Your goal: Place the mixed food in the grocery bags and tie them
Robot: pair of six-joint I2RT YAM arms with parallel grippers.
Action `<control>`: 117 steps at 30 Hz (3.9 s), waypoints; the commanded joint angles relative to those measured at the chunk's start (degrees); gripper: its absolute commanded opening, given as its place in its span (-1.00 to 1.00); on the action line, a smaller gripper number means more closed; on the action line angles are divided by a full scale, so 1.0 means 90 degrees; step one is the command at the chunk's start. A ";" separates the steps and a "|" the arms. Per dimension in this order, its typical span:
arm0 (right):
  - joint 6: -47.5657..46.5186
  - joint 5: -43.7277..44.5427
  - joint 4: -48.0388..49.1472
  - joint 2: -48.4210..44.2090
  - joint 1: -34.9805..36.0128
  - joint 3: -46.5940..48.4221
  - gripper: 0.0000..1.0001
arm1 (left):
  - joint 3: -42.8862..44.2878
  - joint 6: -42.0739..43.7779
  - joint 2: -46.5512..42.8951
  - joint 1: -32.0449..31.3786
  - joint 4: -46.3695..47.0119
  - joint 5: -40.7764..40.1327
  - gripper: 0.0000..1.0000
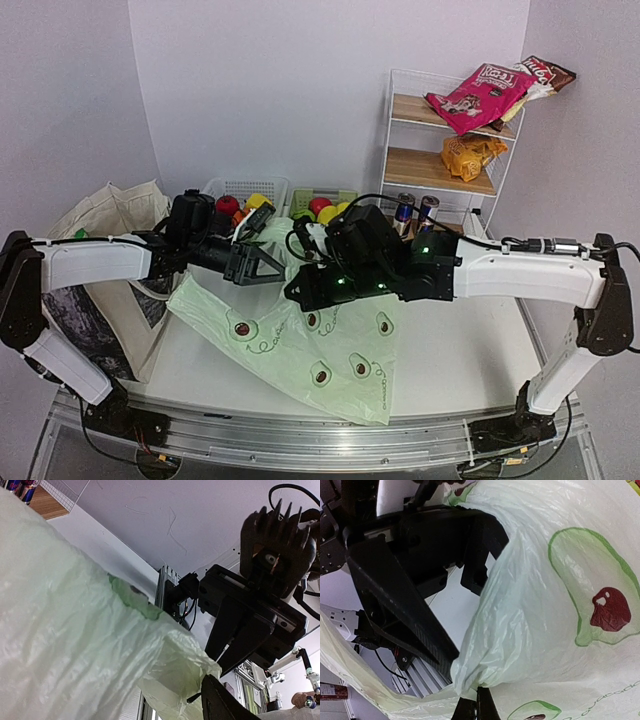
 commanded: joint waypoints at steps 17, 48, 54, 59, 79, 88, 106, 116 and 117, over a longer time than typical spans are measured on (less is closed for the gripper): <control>-0.0096 -0.0185 0.0126 -0.0340 -0.0004 -0.0105 -1.00 | -0.0061 -0.0889 -0.0222 0.0310 0.0981 0.0139 0.47; -0.0280 -0.0138 0.0135 -0.0608 -0.0010 -0.0073 -1.00 | -0.0378 -0.1328 -0.0075 0.0225 0.1546 0.0580 -0.16; -0.0280 -0.0265 0.0136 -0.0457 -0.0011 0.0061 -1.00 | -0.0141 -0.1343 0.0040 -0.0032 0.1632 0.0355 -0.01; -0.0282 -0.0230 0.0136 -0.0477 -0.0011 0.0008 -1.00 | -0.0029 -0.1498 0.0085 -0.0076 0.1636 -0.0020 0.03; -0.0245 -0.0303 0.0136 -0.0402 -0.0011 -0.0021 -1.00 | -0.0063 -0.2153 0.0190 -0.0249 0.2362 -0.0416 -0.34; -0.0284 0.0142 0.0040 -0.0635 -0.0006 -0.0207 -1.00 | 0.0158 -0.1563 0.0129 -0.0239 0.1437 -0.0712 -1.00; -0.0138 0.1197 -0.1458 0.0117 -0.0005 0.1286 0.19 | 0.0406 0.1470 -0.0637 -0.0874 -0.0129 -0.2633 -1.00; 0.0289 0.1465 -0.1446 0.0492 -0.0010 0.1472 0.07 | 0.0348 0.1354 -0.0708 -0.0909 -0.0028 -0.2392 -1.00; 0.0314 0.1510 -0.1446 0.0516 -0.0005 0.1488 -0.03 | 0.0339 0.1358 -0.0715 -0.0923 -0.0026 -0.2391 -1.00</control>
